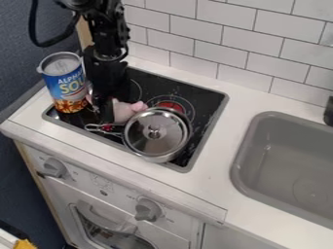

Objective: Move the object in the middle of the burner switch

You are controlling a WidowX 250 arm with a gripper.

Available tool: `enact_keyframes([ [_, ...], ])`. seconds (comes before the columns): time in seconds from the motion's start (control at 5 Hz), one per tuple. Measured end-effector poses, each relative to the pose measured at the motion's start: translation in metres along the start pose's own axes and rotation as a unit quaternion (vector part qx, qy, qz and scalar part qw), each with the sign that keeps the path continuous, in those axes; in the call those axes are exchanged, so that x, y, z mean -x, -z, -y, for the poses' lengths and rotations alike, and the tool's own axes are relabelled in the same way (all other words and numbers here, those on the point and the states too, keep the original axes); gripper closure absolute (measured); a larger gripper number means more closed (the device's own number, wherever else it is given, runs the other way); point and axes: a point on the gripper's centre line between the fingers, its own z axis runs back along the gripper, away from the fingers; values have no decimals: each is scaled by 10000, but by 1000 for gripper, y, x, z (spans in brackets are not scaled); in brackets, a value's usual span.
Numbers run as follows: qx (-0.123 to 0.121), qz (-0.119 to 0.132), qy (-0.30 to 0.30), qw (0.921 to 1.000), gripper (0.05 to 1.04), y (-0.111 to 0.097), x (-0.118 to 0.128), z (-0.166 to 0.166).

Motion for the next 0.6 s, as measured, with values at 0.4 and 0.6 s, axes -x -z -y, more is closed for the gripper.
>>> enact_keyframes([
  [0.4, 448, -21, -68, 9990, 83, -31, 0, 7],
  [0.6, 830, 23, -216, 9963, 83, -60, 6, 11],
])
